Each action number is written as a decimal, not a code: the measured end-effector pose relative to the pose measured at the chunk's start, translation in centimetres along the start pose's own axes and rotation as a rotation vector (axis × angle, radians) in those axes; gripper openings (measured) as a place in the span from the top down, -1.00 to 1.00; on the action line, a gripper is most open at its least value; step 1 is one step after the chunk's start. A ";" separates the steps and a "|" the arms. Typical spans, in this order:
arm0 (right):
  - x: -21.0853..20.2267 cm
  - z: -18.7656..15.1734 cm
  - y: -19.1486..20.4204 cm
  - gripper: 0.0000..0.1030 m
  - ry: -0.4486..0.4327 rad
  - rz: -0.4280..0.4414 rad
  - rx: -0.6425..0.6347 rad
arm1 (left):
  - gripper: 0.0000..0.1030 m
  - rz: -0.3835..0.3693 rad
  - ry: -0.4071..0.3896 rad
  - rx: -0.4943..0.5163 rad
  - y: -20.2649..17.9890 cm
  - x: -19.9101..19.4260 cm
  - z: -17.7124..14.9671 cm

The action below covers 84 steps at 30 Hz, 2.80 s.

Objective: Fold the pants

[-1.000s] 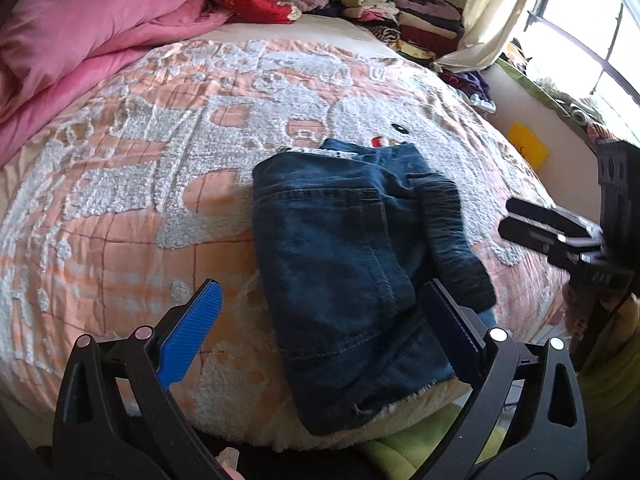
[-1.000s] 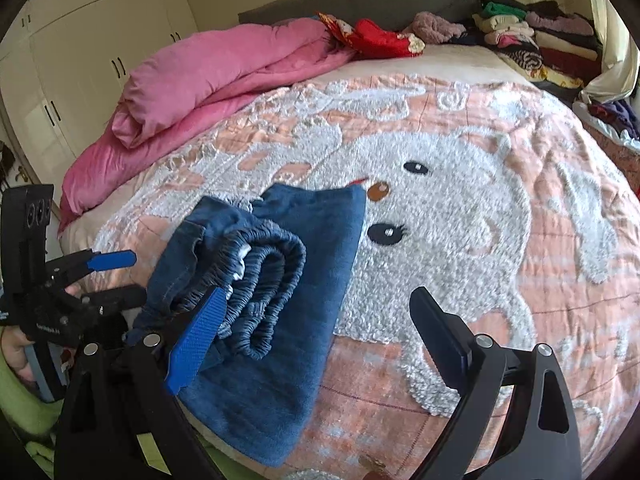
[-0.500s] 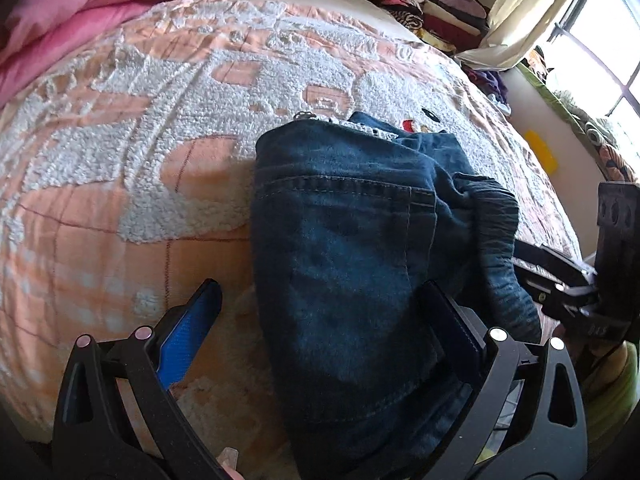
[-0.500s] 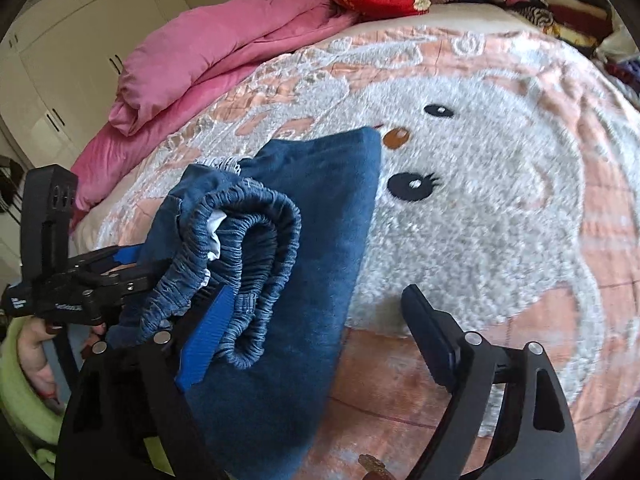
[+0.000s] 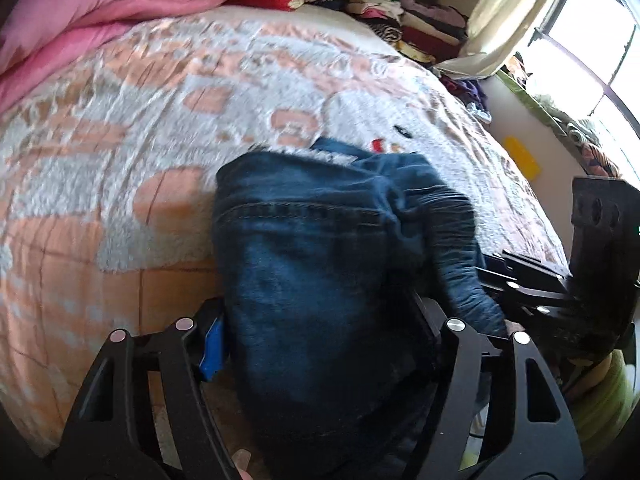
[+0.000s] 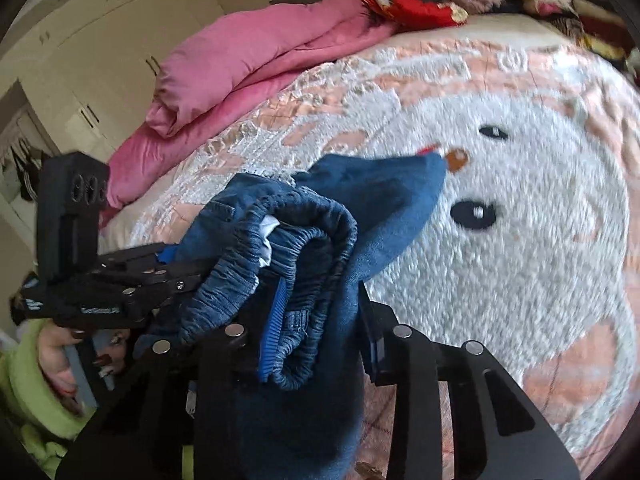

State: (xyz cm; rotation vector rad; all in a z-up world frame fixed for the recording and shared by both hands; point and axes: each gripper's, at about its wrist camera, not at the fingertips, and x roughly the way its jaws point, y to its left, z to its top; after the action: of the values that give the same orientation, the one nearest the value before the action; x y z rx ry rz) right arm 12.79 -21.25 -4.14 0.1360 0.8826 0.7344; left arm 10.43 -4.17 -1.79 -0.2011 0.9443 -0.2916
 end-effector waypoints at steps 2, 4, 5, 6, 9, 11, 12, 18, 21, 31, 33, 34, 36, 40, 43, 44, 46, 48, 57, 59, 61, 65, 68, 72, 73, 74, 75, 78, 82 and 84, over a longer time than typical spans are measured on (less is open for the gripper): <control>-0.2 0.6 0.5 0.39 -0.006 -0.005 -0.027 | -0.11 -0.012 -0.009 -0.005 -0.2 -0.4 0.6; -0.6 1.6 1.0 0.39 -0.028 -0.016 -0.051 | -0.08 -0.016 -0.025 -0.002 -0.3 -0.7 1.4; -0.8 2.0 1.1 0.39 -0.039 -0.017 -0.058 | -0.08 -0.016 -0.032 0.000 -0.3 -0.9 1.7; -0.9 2.6 1.2 0.39 -0.051 -0.015 -0.067 | -0.08 -0.016 -0.042 -0.001 -0.2 -1.1 2.3; -1.1 4.5 1.2 0.39 -0.083 -0.015 -0.088 | -0.08 -0.015 -0.066 -0.007 0.1 -1.4 3.8; -0.9 5.6 1.1 0.39 -0.092 -0.021 -0.102 | -0.08 -0.007 -0.079 -0.007 0.3 -1.4 4.9; -0.7 6.1 0.9 0.39 -0.094 -0.024 -0.106 | -0.08 0.001 -0.087 -0.006 0.4 -1.3 5.5; 1.0 7.9 -0.1 0.39 -0.087 -0.042 -0.097 | -0.08 0.026 -0.084 -0.001 1.0 0.0 7.3; 1.5 8.1 -0.4 0.39 -0.081 -0.047 -0.095 | -0.08 0.033 -0.077 0.007 1.2 0.5 7.4; 2.9 7.0 -1.9 0.08 -0.029 -0.125 -0.068 | -0.46 0.076 -0.018 0.019 1.9 2.4 6.5; 3.1 6.6 -2.3 0.00 -0.016 -0.152 -0.062 | -0.53 0.083 -0.010 0.011 2.1 2.5 6.3; 3.2 6.5 -2.5 -0.05 -0.009 -0.166 -0.061 | -0.56 0.089 -0.004 0.009 2.3 2.6 6.3; 3.4 6.1 -3.0 -0.11 0.007 -0.188 -0.049 | -0.60 0.096 0.003 0.009 2.4 2.8 6.1; 4.0 5.6 -3.8 -0.18 0.033 -0.211 -0.022 | -0.71 0.106 0.029 0.007 2.7 3.5 5.6; 4.0 5.5 -3.7 -0.23 0.034 -0.216 -0.015 | -0.72 0.103 0.035 -0.003 2.9 3.6 5.3; 3.8 5.5 -3.6 -0.26 0.031 -0.218 -0.013 | -0.72 0.103 0.031 -0.005 2.9 3.4 5.3; 3.3 5.6 -3.5 -0.36 0.017 -0.217 -0.007 | -0.75 0.108 0.016 0.000 2.8 2.9 5.2; 2.1 5.7 -3.2 -0.49 -0.022 -0.215 -0.011 | -0.79 0.114 0.002 0.004 2.7 2.3 5.1; -4.1 5.3 -0.3 -0.90 -0.187 -0.304 -0.090 | -0.81 0.159 -0.098 0.032 1.5 -2.4 4.0; -5.4 5.0 0.4 -0.91 -0.221 -0.325 -0.103 | -0.81 0.157 -0.124 0.026 1.4 -3.6 3.6; -6.3 4.7 0.8 -0.91 -0.238 -0.333 -0.107 | -0.81 0.164 -0.146 0.023 1.3 -4.9 3.1; -7.9 3.5 1.6 -0.91 -0.257 -0.355 -0.111 | -0.81 0.164 -0.166 0.027 1.0 -6.9 1.9; -8.9 2.5 2.1 -0.91 -0.270 -0.375 -0.113 | -0.81 0.162 -0.174 0.033 0.8 -8.1 0.9; -9.7 1.5 2.7 -0.91 -0.258 -0.389 -0.115 | -0.81 0.160 -0.173 0.038 0.6 -9.2 -0.1; -9.8 1.4 2.8 -0.91 -0.257 -0.394 -0.118 | -0.81 0.160 -0.171 0.037 0.6 -9.4 -0.3; -10.0 1.1 3.0 -0.91 -0.255 -0.397 -0.122 | -0.81 0.159 -0.170 0.038 0.5 -9.5 -0.6; -10.2 0.9 3.3 -0.91 -0.253 -0.398 -0.126 | -0.81 0.160 -0.169 0.038 0.5 -9.7 -0.9; -10.8 0.0 3.9 -0.91 -0.255 -0.409 -0.132 | -0.81 0.164 -0.170 0.035 0.5 -10.2 -1.5; -11.6 -1.0 4.4 -0.91 -0.249 -0.407 -0.130 | -0.81 0.166 -0.162 0.029 0.5 -10.7 -2.5; -11.8 -1.4 4.6 -0.91 -0.246 -0.409 -0.131 | -0.81 0.167 -0.158 0.029 0.5 -10.8 -3.0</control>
State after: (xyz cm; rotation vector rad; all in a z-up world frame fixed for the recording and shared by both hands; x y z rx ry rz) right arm 4.44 -25.56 4.50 -0.0696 0.5980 0.3807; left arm 2.07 -0.21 4.55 -0.1158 0.7939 -0.1334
